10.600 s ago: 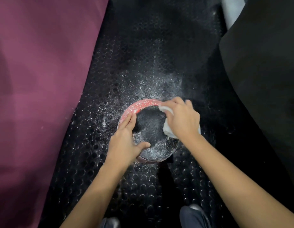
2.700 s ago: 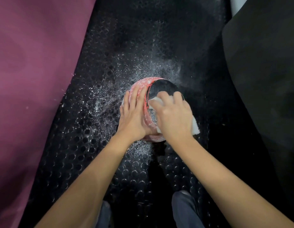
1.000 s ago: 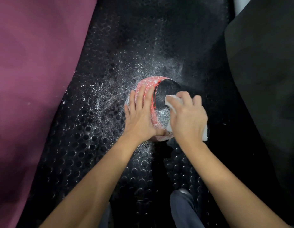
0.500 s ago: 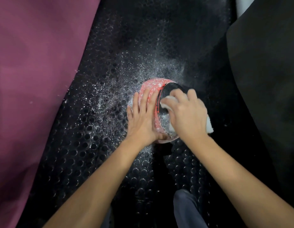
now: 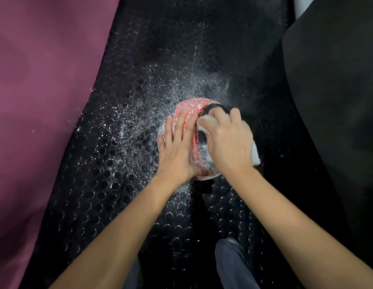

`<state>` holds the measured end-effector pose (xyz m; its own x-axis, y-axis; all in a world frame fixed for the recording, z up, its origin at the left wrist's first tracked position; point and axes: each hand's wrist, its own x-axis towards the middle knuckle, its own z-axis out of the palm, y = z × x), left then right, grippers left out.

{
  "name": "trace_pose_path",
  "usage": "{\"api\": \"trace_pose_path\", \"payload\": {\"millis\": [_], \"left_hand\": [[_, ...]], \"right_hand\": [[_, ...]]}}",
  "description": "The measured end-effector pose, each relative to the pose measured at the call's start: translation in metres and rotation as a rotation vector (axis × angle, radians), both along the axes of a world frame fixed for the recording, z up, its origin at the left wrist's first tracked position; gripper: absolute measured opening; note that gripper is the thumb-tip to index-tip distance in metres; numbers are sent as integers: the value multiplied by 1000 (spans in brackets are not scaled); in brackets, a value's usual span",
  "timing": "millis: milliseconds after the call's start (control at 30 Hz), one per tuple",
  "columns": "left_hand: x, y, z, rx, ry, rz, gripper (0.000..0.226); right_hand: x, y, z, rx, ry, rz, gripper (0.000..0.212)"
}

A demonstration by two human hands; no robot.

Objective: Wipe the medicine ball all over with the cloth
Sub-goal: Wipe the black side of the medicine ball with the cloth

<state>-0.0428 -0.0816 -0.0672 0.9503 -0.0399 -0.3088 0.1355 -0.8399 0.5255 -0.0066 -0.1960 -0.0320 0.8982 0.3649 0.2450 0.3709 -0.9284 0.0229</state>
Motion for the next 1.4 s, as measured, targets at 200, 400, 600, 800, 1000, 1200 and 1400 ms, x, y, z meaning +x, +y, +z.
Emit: {"api": "trace_pose_path", "payload": {"millis": [200,400,600,800,1000,1200,1400], "left_hand": [[-8,0,-5,11,-32,-19,145],[-6,16,5,-84,-30,-37,112],[22,15,5,-267,-346,287,47],[30,22,-22,-220,-396,356,50],[33,10,-20,-193,-371,370,47],[25,14,-23,-191,-398,380,48],[27,9,-22,-177,-450,394,56]], "right_hand": [[13,-19,5,88,147,-147,20],[19,-17,2,254,275,-197,21],[20,-1,0,307,261,-130,19],[-5,13,-3,298,198,-31,19],[9,-6,-5,468,298,-382,22],[7,-7,-6,382,269,-230,22],[-8,10,-3,264,204,-113,16]]}}
